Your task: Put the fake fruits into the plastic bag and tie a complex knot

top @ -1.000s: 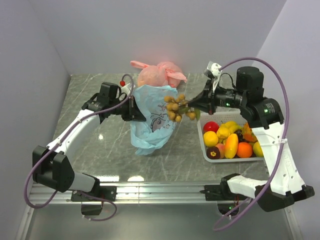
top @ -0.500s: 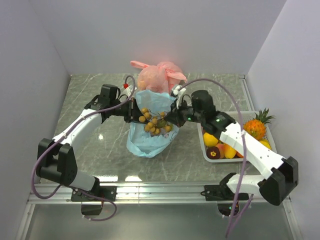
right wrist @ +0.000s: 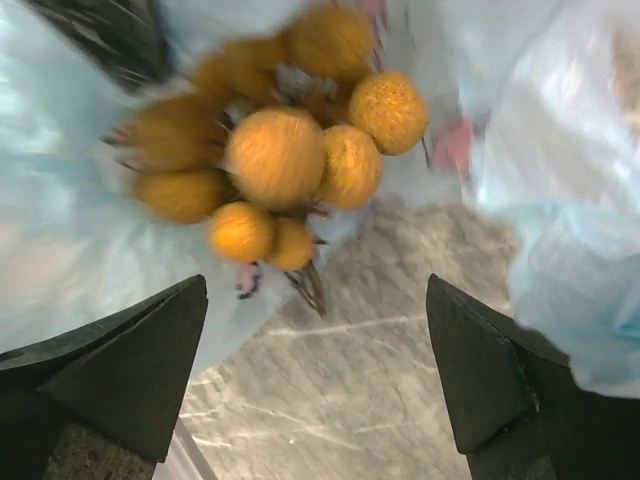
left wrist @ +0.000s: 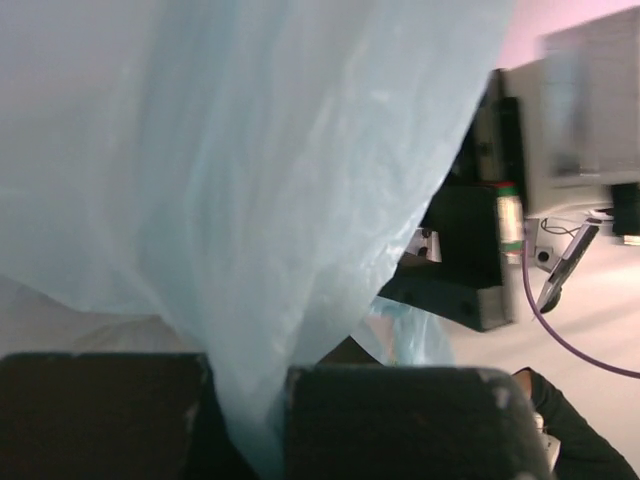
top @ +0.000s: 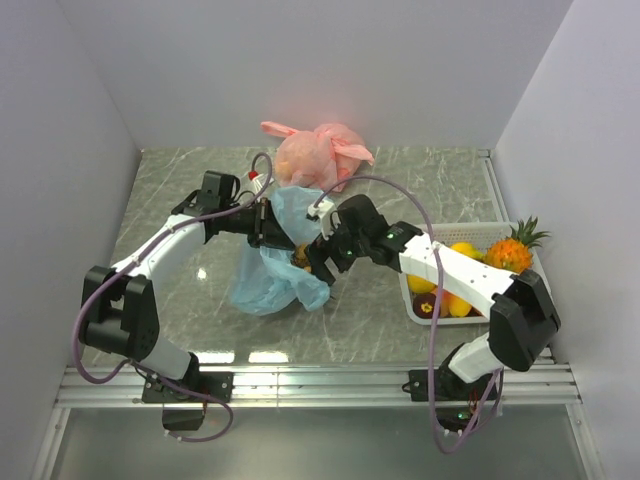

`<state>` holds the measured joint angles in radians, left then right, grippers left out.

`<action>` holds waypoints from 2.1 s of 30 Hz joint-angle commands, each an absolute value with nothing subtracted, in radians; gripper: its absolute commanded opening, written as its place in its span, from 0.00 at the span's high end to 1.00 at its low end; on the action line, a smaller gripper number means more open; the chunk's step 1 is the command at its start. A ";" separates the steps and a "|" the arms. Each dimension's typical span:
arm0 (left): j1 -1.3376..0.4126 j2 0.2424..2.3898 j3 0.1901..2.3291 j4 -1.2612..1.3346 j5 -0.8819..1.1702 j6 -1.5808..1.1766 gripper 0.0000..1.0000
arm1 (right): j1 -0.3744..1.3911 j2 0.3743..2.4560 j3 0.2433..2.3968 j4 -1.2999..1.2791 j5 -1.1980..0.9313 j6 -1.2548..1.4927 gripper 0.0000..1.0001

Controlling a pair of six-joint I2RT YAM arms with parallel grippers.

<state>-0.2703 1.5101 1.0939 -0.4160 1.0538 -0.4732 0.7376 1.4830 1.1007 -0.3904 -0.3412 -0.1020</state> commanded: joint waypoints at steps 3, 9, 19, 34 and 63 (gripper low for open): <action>-0.256 1.477 1.086 -0.434 1.109 -0.379 1.00 | 0.742 1.359 1.170 -0.385 -0.449 -0.118 0.02; -0.249 1.494 1.074 -0.483 1.095 -0.324 1.00 | 0.649 1.281 1.161 -0.393 -0.449 -0.078 0.07; -0.236 1.511 1.066 -0.515 1.118 -0.255 1.00 | 0.471 1.259 1.029 -0.227 -0.416 -0.008 0.03; -0.219 1.568 1.176 -0.689 1.128 -0.082 0.79 | 0.459 1.632 1.147 0.081 -0.624 0.106 0.64; -1.134 1.359 1.204 -0.890 0.135 0.499 0.01 | 0.466 1.543 1.196 -0.209 -0.555 0.192 1.00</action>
